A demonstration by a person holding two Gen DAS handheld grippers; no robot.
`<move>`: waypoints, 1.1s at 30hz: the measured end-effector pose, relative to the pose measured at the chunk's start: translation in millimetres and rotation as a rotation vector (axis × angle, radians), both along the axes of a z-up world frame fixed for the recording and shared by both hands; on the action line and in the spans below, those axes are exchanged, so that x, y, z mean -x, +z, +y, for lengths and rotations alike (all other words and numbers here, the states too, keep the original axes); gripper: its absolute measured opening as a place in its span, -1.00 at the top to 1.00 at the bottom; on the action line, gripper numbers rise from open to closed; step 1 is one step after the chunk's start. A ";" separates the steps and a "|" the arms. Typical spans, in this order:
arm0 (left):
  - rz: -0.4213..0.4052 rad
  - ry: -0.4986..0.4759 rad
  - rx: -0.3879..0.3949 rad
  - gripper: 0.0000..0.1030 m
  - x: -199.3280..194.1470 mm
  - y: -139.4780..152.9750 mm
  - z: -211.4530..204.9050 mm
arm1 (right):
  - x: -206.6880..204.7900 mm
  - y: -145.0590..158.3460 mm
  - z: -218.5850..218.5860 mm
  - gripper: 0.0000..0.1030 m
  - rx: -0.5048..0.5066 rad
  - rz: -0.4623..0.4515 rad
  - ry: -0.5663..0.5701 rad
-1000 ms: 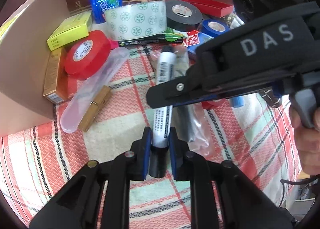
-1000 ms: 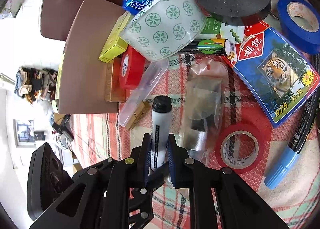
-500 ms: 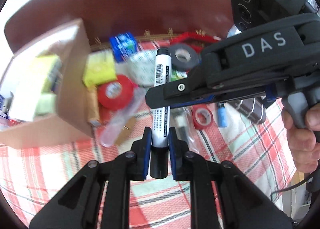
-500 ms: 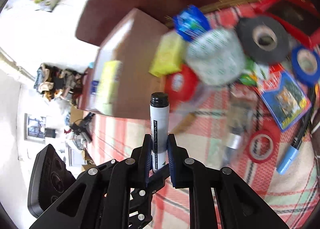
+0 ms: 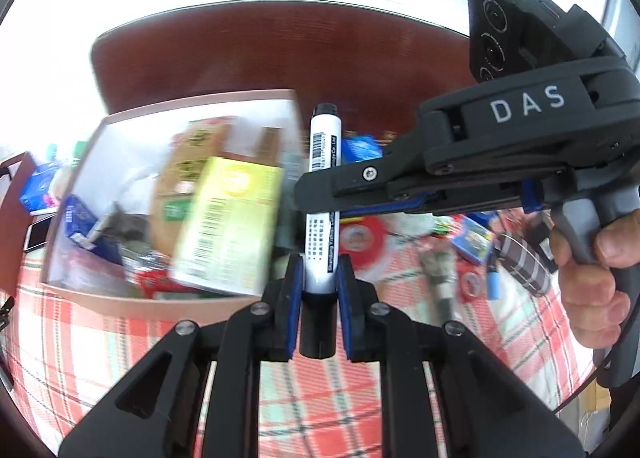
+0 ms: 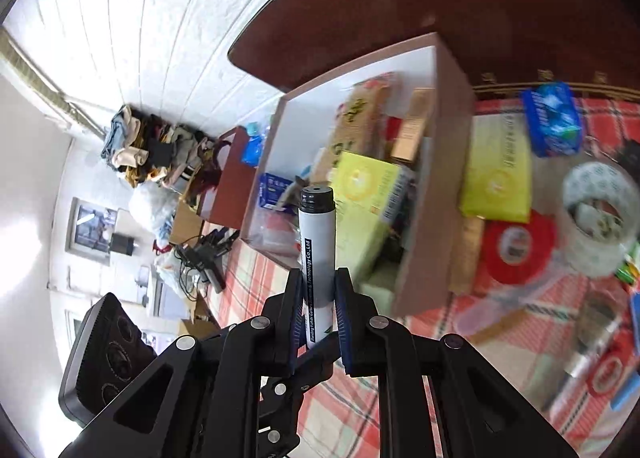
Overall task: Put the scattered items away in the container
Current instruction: 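Carry the marker over the cardboard box, then lower the marker into the box and open the right gripper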
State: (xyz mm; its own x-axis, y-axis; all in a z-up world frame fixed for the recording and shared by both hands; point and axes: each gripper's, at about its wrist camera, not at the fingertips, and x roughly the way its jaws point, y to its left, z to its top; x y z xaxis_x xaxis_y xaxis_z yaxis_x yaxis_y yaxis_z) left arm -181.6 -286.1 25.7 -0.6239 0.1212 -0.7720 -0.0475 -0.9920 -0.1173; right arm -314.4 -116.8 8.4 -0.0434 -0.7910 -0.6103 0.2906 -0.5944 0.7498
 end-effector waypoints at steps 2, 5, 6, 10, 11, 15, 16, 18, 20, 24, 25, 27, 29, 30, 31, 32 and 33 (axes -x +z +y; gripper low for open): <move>0.002 0.023 0.003 0.69 4.5 2.9 -21.0 | 11.5 -0.3 -22.2 0.67 0.009 -0.001 0.021; 0.007 0.061 -0.013 0.69 16.1 7.1 -58.6 | 33.2 0.0 -57.9 0.67 0.023 0.001 0.053; 0.006 0.069 -0.015 0.69 20.9 6.1 -66.4 | 39.9 -0.5 -67.7 0.67 0.026 0.000 0.062; 0.003 0.110 -0.029 0.69 41.5 -1.0 -104.6 | 66.5 -6.8 -107.4 0.67 0.029 0.003 0.093; 0.000 0.122 -0.037 0.69 45.5 -4.3 -112.8 | 72.4 -11.0 -117.2 0.67 0.029 -0.002 0.106; -0.007 0.174 -0.046 0.68 53.9 -16.6 -139.8 | 82.1 -36.4 -148.8 0.67 -0.001 -0.025 0.166; -0.015 0.186 -0.040 0.68 54.0 -20.4 -144.3 | 83.3 -43.8 -154.0 0.67 -0.001 -0.039 0.173; -0.016 0.211 -0.016 0.29 52.9 -25.7 -149.3 | 85.2 -52.3 -158.2 0.67 0.007 -0.035 0.167; -0.005 0.239 -0.003 -0.23 49.5 -27.1 -153.4 | 86.9 -53.7 -159.3 0.63 0.003 -0.014 0.147; 0.008 0.275 -0.015 -0.46 43.2 -25.9 -158.6 | 87.4 -44.9 -155.0 -0.26 -0.005 0.040 0.121; 0.005 0.283 -0.007 -0.49 42.2 -25.8 -158.3 | 87.1 -41.6 -152.2 -0.33 -0.007 0.050 0.113; 0.004 0.283 0.004 -0.51 37.3 -23.5 -153.6 | 85.4 -34.4 -142.9 -0.43 0.004 0.057 0.091; 0.002 0.288 0.032 -0.59 30.9 -19.7 -145.8 | 82.0 -28.1 -129.8 -0.48 0.011 0.051 0.070; 0.005 0.295 0.048 -0.69 27.8 -17.8 -142.2 | 79.9 -25.1 -124.7 -0.49 0.014 0.053 0.065; 0.011 0.303 0.062 -0.75 23.7 -15.6 -137.9 | 75.9 -20.4 -116.5 -0.49 0.011 0.066 0.059; 0.015 0.308 0.074 -0.92 18.8 -12.9 -131.1 | 72.5 -16.3 -109.7 -0.50 0.000 0.085 0.052; 0.015 0.308 0.084 -0.99 14.6 -11.0 -124.1 | 68.3 -11.4 -102.1 -0.59 -0.018 0.111 0.041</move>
State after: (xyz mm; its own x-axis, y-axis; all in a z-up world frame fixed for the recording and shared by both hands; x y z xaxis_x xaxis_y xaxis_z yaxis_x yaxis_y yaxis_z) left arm -196.3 -410.1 14.8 -0.6330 -0.1391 -0.7615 0.2553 -0.9662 -0.0358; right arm -382.7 -219.0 -3.0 -0.0792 -0.7827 -0.6174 0.3961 -0.5930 0.7010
